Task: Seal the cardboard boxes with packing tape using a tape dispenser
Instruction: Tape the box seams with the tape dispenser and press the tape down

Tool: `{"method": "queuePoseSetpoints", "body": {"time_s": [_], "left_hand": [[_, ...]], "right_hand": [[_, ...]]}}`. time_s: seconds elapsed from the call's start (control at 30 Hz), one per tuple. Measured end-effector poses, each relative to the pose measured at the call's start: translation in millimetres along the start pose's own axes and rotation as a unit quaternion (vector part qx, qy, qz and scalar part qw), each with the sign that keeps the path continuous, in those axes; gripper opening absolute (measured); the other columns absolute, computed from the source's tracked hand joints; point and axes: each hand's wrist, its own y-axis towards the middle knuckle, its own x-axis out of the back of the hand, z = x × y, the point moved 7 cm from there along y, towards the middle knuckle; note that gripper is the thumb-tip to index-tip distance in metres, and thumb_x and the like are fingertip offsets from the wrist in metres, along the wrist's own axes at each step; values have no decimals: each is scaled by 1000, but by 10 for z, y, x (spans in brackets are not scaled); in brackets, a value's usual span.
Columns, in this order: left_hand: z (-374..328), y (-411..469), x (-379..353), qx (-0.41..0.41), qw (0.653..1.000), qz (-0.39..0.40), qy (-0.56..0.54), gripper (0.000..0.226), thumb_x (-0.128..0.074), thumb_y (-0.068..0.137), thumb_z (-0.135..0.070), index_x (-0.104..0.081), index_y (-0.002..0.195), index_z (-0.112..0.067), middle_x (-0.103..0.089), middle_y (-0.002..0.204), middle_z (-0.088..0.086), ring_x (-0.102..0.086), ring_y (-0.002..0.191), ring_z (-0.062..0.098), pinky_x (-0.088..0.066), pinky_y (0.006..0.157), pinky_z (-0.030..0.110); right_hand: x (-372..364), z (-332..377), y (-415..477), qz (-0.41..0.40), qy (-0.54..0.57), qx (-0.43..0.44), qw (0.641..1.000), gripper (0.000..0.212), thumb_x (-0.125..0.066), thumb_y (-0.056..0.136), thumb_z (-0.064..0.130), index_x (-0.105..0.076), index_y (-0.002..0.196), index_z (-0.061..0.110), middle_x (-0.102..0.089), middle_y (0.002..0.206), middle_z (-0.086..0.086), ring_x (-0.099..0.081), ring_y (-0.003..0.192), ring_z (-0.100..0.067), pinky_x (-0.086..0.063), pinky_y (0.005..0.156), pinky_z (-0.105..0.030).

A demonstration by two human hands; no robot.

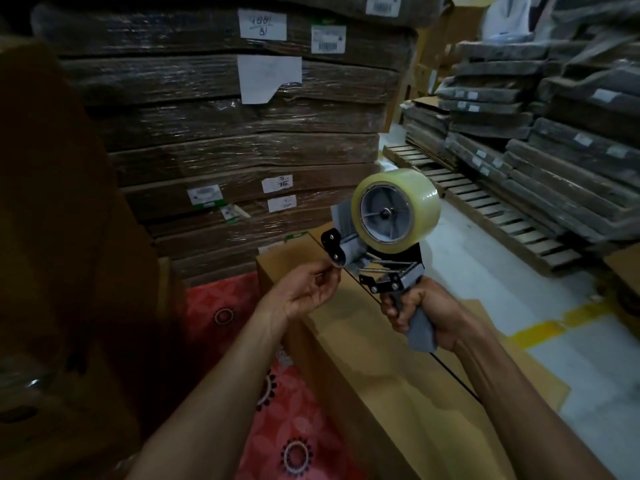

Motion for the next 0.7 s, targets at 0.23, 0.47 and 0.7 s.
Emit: {"method": "queuePoseSetpoints", "body": {"time_s": [0.23, 0.47, 0.7], "left_hand": [[11, 112, -131, 12, 996, 67, 56, 43, -42, 105, -32, -67, 100, 3, -72, 88, 21, -74, 75, 29, -62, 73, 35], [-11, 355, -24, 30, 997, 29, -70, 18, -45, 89, 2, -59, 83, 11, -58, 67, 17, -66, 52, 18, -57, 50, 20], [-203, 569, 79, -3, 1000, -21, -6, 45, -35, 103, 4, -69, 76, 14, -71, 72, 20, -74, 64, 24, -61, 62, 26]], "right_hand": [[83, -64, 173, 11, 13, -3, 1000, 34, -49, 47, -10, -53, 80, -1, -43, 63, -10, -43, 51, -18, -24, 44, -30], [198, -66, 418, 28, 5, -10, 1000, 32, -51, 49, -10, -62, 79, -5, -45, 64, -12, -42, 52, -21, -25, 45, -29], [321, -66, 642, 42, 15, -27, 999, 40, -52, 49, -8, -49, 88, -3, -44, 63, -12, -38, 48, -21, -26, 44, -28]]}}
